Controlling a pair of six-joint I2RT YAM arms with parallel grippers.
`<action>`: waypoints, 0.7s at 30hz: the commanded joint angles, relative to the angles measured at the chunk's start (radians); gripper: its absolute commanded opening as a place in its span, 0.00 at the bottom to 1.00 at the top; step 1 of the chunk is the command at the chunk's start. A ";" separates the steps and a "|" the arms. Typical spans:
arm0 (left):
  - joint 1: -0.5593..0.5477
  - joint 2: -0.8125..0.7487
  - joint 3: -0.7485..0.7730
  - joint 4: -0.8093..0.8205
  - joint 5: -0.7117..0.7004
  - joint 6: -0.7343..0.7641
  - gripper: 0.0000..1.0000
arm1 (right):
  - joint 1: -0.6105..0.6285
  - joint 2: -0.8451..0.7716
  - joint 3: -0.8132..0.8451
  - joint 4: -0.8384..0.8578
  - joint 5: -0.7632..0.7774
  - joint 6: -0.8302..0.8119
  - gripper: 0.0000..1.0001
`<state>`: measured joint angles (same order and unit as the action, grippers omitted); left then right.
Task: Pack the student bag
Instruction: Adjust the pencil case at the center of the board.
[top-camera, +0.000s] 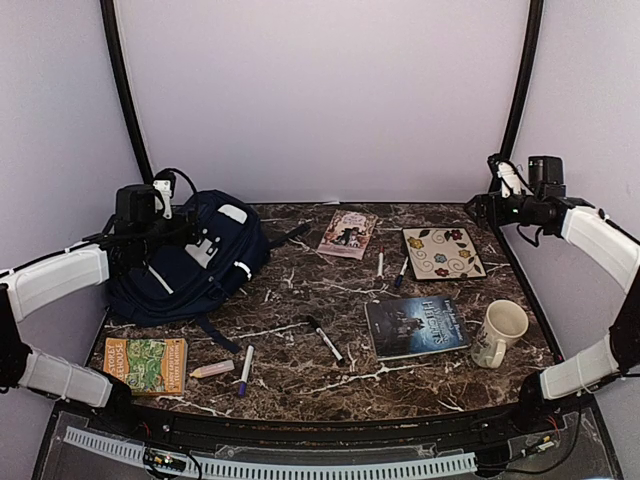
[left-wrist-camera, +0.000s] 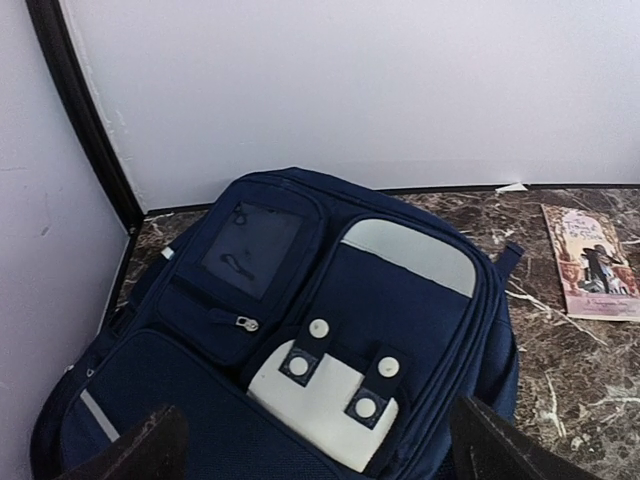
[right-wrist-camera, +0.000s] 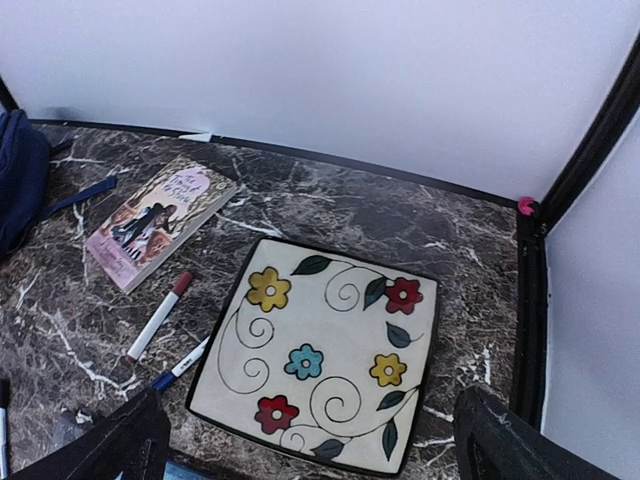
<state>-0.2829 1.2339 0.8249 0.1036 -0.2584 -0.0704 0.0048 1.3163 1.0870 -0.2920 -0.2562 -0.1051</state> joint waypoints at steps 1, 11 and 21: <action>0.007 0.025 0.033 0.003 0.217 0.024 0.94 | -0.005 0.014 0.032 -0.043 -0.190 -0.112 0.97; -0.187 0.220 0.277 -0.178 0.393 -0.024 0.80 | 0.087 0.079 0.062 -0.196 -0.297 -0.308 0.75; -0.510 0.507 0.571 -0.306 0.293 -0.076 0.71 | 0.112 0.086 -0.132 -0.048 -0.357 -0.285 0.62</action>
<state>-0.7231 1.6577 1.2907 -0.1024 0.0807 -0.1223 0.1085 1.4117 0.9787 -0.4095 -0.5804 -0.3828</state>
